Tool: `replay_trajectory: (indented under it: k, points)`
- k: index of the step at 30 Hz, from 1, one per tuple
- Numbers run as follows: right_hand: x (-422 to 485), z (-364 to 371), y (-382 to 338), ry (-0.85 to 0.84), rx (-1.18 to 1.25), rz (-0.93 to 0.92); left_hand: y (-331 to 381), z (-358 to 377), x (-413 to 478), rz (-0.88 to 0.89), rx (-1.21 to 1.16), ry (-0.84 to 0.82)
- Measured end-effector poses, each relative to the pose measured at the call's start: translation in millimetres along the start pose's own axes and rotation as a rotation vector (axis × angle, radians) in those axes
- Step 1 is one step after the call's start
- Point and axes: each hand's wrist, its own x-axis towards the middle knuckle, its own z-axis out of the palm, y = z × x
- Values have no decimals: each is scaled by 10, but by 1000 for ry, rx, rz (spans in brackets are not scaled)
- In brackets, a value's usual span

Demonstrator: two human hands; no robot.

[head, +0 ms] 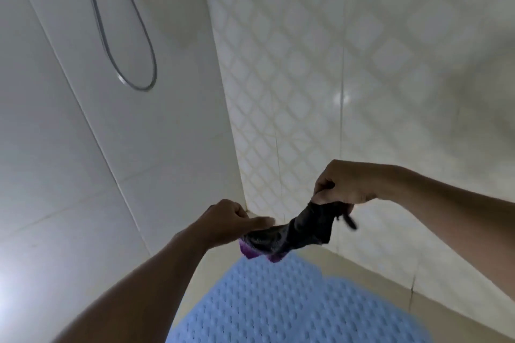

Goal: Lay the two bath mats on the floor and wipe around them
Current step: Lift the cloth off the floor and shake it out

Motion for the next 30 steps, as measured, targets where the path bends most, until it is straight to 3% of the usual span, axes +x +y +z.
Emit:
replay_trajectory:
  k: [10,14,20,25,30]
  points:
    - [-1399,-3798,-2448,117,234,45,3386,-2967,-324,231,-128,-157]
    - [-1919,-4781,-3054,272,133,128,4364,-3663,-531,334,-320,-180]
    - [-2659,-5502,-3287,574,56,238,5374,-3828,-923,609,-368,2]
    - [-3307,-5754,-3121,691,89,343,6007,-3421,-1288,777,-75,318]
    - [-4083,-5989,-2863,697,39,493,6636,-3194,-1403,861,-229,197]
